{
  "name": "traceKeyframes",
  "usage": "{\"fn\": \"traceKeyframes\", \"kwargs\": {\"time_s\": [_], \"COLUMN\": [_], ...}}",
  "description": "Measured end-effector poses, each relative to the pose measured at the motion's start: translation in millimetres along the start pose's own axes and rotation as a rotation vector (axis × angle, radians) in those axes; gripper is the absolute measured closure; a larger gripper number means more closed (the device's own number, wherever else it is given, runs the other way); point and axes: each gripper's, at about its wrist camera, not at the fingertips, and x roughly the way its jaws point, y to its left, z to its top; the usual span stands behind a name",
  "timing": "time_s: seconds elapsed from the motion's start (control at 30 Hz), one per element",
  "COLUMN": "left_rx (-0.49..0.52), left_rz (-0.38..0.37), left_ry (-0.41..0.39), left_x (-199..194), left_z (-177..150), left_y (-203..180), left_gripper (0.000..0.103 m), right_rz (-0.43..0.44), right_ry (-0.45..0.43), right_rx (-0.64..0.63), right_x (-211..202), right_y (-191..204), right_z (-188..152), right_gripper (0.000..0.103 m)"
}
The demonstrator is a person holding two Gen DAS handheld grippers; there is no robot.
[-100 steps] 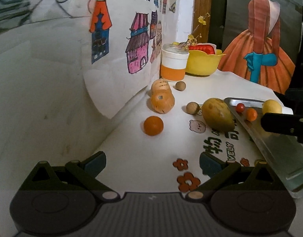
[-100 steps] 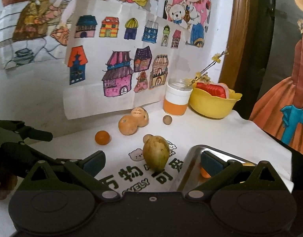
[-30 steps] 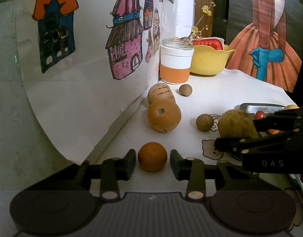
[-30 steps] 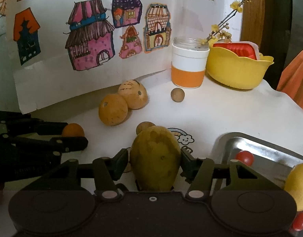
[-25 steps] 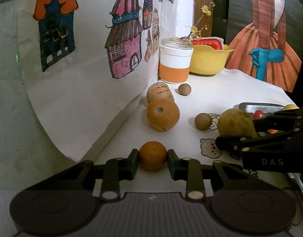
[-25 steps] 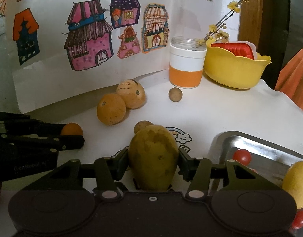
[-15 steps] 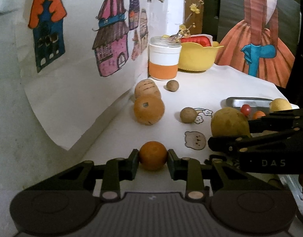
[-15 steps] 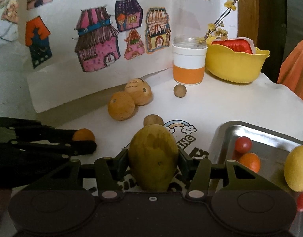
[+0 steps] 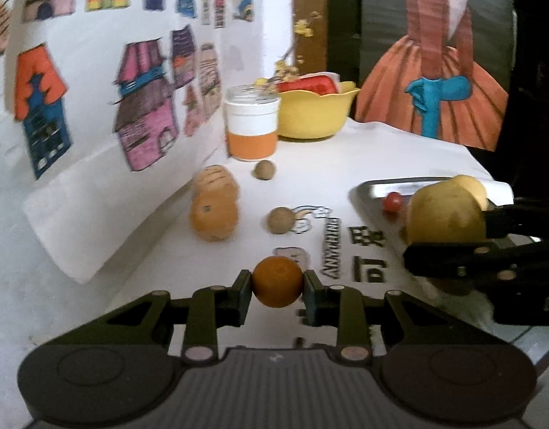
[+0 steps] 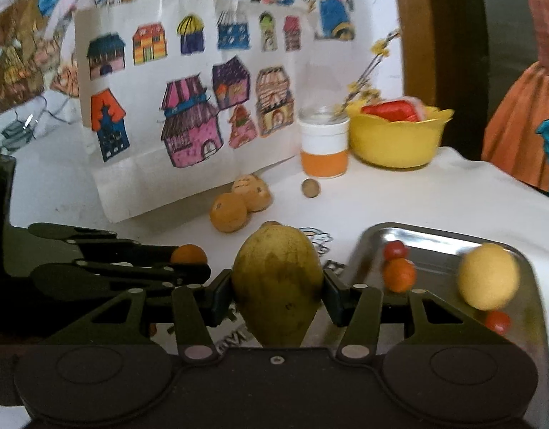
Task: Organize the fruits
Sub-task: 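Carry the potato with the right tool over the tray while the left tool carries the orange there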
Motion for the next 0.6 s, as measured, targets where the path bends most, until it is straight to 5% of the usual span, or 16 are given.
{"fn": "traceKeyframes", "kwargs": {"time_s": [0.6], "left_rx": [0.084], "left_rz": [-0.129], "left_ry": [0.007], "left_x": [14.1], "left_z": [11.5], "left_y": [-97.6], "left_gripper": [0.069], "right_rz": [-0.158], "right_ry": [-0.02], "right_rx": [0.134], "right_x": [-69.3], "right_y": [-83.3], "right_z": [-49.4], "right_gripper": [0.049]}}
